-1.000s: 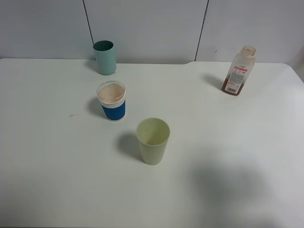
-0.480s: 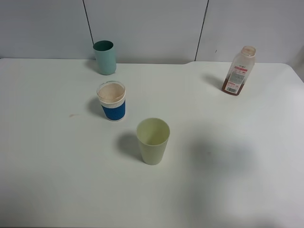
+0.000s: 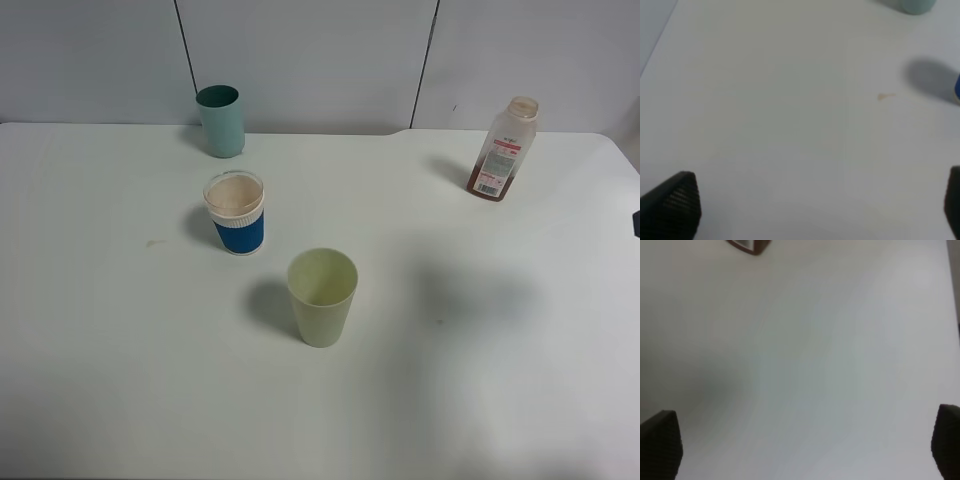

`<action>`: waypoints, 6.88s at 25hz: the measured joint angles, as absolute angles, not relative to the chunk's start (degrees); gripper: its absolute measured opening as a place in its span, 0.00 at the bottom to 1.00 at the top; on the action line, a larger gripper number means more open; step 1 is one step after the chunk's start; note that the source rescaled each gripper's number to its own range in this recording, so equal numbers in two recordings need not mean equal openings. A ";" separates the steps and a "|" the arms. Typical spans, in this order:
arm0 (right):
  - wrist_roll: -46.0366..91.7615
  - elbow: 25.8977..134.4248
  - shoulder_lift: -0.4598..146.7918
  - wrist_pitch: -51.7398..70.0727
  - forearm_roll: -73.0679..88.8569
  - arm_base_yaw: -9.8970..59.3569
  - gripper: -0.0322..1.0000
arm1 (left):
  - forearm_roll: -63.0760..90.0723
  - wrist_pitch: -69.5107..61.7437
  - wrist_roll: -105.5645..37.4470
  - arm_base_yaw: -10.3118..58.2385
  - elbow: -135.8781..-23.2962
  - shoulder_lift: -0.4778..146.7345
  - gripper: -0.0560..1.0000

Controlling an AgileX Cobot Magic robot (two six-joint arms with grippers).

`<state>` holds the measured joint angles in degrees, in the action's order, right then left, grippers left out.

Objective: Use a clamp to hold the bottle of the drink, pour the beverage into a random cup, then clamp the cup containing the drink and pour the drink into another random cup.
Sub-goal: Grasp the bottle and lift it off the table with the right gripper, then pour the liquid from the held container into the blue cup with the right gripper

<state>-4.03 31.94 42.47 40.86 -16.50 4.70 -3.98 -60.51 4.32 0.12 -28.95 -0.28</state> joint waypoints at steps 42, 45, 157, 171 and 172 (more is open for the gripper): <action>14.71 31.94 70.64 14.69 -28.87 -13.27 1.00 | -3.98 -60.51 4.32 0.12 -28.95 -0.28 0.99; 14.71 31.94 70.64 13.03 -31.16 -18.11 1.00 | -3.98 -60.51 4.32 0.12 -28.95 -0.28 0.99; -34.03 67.25 122.67 -28.97 -75.60 -6.58 0.07 | -3.98 -60.51 4.32 0.12 -28.95 -0.28 0.99; -36.40 67.25 116.99 -25.58 -71.50 0.08 0.05 | -3.98 -60.51 4.19 0.12 -28.95 -0.28 0.99; -36.40 67.25 116.90 -25.43 -71.39 0.59 0.05 | -3.98 -60.51 4.19 0.12 -28.95 -0.28 0.99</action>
<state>-36.40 67.25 116.90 -25.43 -71.39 0.59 -3.98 -60.51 4.19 0.12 -28.95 -0.28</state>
